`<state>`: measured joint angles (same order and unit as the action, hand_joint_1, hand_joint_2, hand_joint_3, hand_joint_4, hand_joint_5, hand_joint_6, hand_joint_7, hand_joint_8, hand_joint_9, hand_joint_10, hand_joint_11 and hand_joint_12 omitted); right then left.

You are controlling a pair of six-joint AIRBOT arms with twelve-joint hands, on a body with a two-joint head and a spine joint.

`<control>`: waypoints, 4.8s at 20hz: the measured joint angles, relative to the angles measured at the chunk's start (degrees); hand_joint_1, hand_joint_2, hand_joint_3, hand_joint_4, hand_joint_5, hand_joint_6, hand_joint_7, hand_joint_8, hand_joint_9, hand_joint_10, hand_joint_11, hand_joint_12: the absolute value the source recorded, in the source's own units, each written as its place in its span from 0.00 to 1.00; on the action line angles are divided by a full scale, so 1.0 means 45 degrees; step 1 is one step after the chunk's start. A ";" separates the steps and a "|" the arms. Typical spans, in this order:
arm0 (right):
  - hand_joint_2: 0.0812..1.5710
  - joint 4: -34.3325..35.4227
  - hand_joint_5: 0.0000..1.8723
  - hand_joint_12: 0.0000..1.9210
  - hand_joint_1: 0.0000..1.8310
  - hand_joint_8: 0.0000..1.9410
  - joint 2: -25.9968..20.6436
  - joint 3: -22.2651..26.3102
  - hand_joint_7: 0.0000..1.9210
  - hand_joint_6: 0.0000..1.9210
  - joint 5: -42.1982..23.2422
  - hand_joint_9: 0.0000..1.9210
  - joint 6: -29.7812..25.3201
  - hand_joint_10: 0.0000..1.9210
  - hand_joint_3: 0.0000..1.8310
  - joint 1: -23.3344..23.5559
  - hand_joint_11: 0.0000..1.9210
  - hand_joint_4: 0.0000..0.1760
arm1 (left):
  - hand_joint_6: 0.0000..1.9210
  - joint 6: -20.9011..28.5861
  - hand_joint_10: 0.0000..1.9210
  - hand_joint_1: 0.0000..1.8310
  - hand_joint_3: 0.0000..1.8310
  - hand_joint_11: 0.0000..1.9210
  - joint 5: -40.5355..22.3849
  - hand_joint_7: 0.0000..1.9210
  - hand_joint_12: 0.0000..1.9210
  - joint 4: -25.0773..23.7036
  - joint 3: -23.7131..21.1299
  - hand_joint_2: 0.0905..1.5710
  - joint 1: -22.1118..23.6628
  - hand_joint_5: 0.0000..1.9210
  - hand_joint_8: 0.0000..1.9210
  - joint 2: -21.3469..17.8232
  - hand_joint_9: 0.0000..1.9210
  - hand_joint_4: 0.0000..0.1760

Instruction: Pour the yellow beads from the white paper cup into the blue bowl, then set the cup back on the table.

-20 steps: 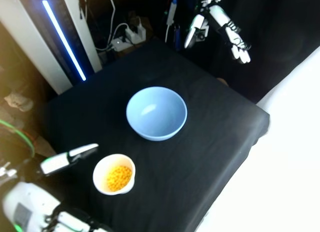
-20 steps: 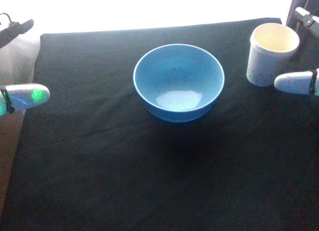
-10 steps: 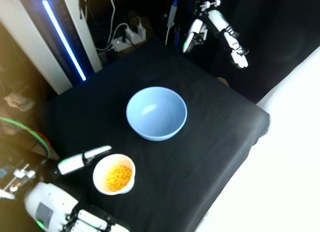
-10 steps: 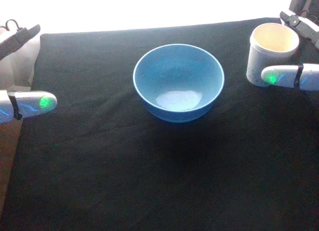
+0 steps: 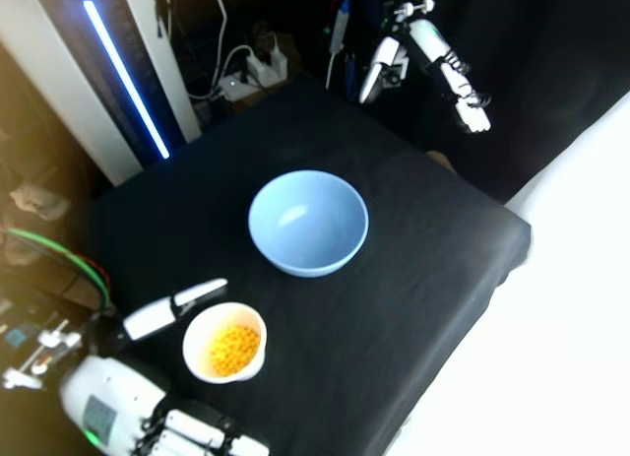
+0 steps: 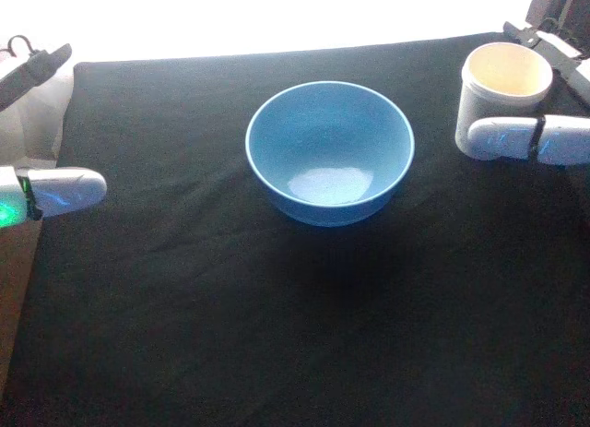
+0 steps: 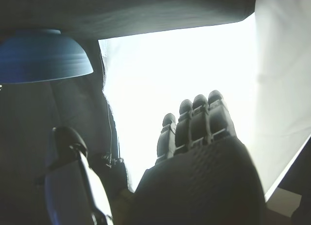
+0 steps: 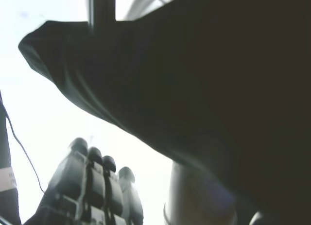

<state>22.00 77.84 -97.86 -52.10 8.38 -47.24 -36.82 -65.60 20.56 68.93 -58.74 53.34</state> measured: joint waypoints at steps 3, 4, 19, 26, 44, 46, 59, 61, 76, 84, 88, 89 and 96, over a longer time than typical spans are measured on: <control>0.36 -0.0049 0.10 0.00 0.32 0.00 0.0131 -0.0092 0.00 0.01 0.0102 0.00 -0.0068 0.00 0.01 0.0136 0.00 0.26 | 0.00 0.0010 0.01 0.32 0.00 0.01 0.0102 0.06 0.00 -0.0092 0.0000 0.50 0.0005 0.01 0.00 0.0019 0.05 0.46; 0.37 -0.0053 0.12 0.00 0.33 0.00 0.0194 -0.0204 0.00 0.01 0.0097 0.00 -0.0170 0.00 0.00 0.0136 0.00 0.31 | 0.00 0.0010 0.00 0.31 0.00 0.01 0.0102 0.06 0.01 -0.0073 0.0000 0.49 0.0005 0.01 0.00 0.0019 0.05 0.46; 0.63 -0.0151 0.43 0.00 0.33 0.00 0.0403 -0.0432 0.04 0.00 0.0306 0.00 -0.0695 0.00 0.00 0.0228 0.00 0.72 | 0.00 0.0019 0.01 0.35 0.00 0.00 0.0194 0.07 0.00 -0.0029 0.0000 0.53 0.0000 0.01 0.00 0.0029 0.05 0.43; 0.71 -0.0962 0.49 0.03 0.53 0.00 0.0403 -0.0466 0.16 0.56 -0.0219 0.05 -0.1146 0.00 0.00 0.0228 0.00 1.00 | 0.00 0.0024 0.00 0.32 0.00 0.00 0.0243 0.06 0.00 0.0015 0.0000 0.52 0.0000 0.00 0.00 0.0107 0.03 0.49; 0.72 -0.4682 0.48 0.77 0.53 0.00 -0.0724 0.0913 0.49 0.57 -0.1010 0.41 -0.0661 0.09 0.00 0.2181 0.06 1.00 | 0.00 0.0044 0.00 0.33 0.00 0.00 0.0131 0.01 0.00 0.0189 0.0063 0.55 -0.0010 0.02 0.00 0.0175 0.00 0.53; 0.71 -0.5178 0.50 0.81 0.54 0.00 -0.0767 0.0908 0.48 0.55 -0.0583 0.41 -0.0636 0.06 0.00 0.2764 0.03 1.00 | 0.00 0.0049 0.00 0.32 0.00 0.00 0.0141 0.02 0.00 0.0049 0.0063 0.56 -0.0010 0.02 0.00 0.0185 0.00 0.45; 0.67 -0.9015 0.60 1.00 0.45 0.82 -0.1069 0.0801 0.61 0.00 0.1462 0.70 -0.0539 1.00 0.00 0.4906 0.74 0.00 | 0.00 0.0053 0.00 0.31 0.00 0.00 0.0146 0.07 0.00 0.0073 0.0102 0.55 -0.0010 0.01 0.00 0.0214 0.01 0.35; 0.65 -0.9471 0.61 1.00 0.55 0.87 -0.1059 0.0801 0.61 0.29 0.1860 0.65 -0.0525 1.00 0.00 0.5022 0.68 0.66 | 0.00 0.0058 0.00 0.31 0.00 0.00 0.0146 0.05 0.00 0.0000 0.0102 0.55 -0.0010 0.02 0.00 0.0243 0.01 0.38; 0.67 -1.1084 0.56 1.00 0.55 0.74 -0.1098 0.0845 0.53 0.36 0.2492 0.57 -0.0529 0.98 0.00 0.5780 0.59 0.49 | 0.00 0.0053 0.00 0.32 0.00 0.01 0.0248 0.07 0.01 0.0005 0.0131 0.54 -0.0010 0.03 0.00 0.0253 0.02 0.48; 0.68 -1.1929 0.54 1.00 0.54 0.76 -0.1263 0.0967 0.55 0.41 0.2977 0.60 -0.0529 0.98 0.00 0.6159 0.63 0.75 | 0.00 0.0049 0.00 0.31 0.00 0.01 0.0257 0.08 0.00 -0.0015 0.0131 0.54 -0.0010 0.04 0.00 0.0253 0.03 0.62; 0.71 -1.2148 0.49 0.82 0.53 0.02 -0.1282 0.1025 0.56 0.55 0.3128 0.46 -0.0529 0.35 0.00 0.6159 0.26 1.00 | 0.00 0.0053 0.00 0.32 0.00 0.00 0.0262 0.08 0.00 -0.0024 0.0126 0.54 -0.0005 0.05 0.00 0.0253 0.02 0.54; 0.71 -1.2186 0.50 0.83 0.54 0.01 -0.1302 0.1088 0.55 0.54 0.3123 0.45 -0.0529 0.32 0.00 0.6159 0.23 1.00 | 0.00 0.0053 0.00 0.32 0.00 0.00 0.0262 0.09 0.00 -0.0034 0.0131 0.54 0.0005 0.05 0.00 0.0253 0.03 0.55; 0.71 -1.2313 0.51 0.84 0.44 0.00 -0.1326 0.1122 0.57 0.23 0.3177 0.45 -0.0529 0.34 0.00 0.6251 0.24 0.00 | 0.00 0.0053 0.00 0.32 0.00 0.00 0.0267 0.09 0.00 -0.0049 0.0131 0.53 0.0005 0.06 0.00 0.0253 0.03 0.52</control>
<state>-33.41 71.88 -92.82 -37.80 6.00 -19.11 -36.58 -64.40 20.34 69.52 -58.72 54.48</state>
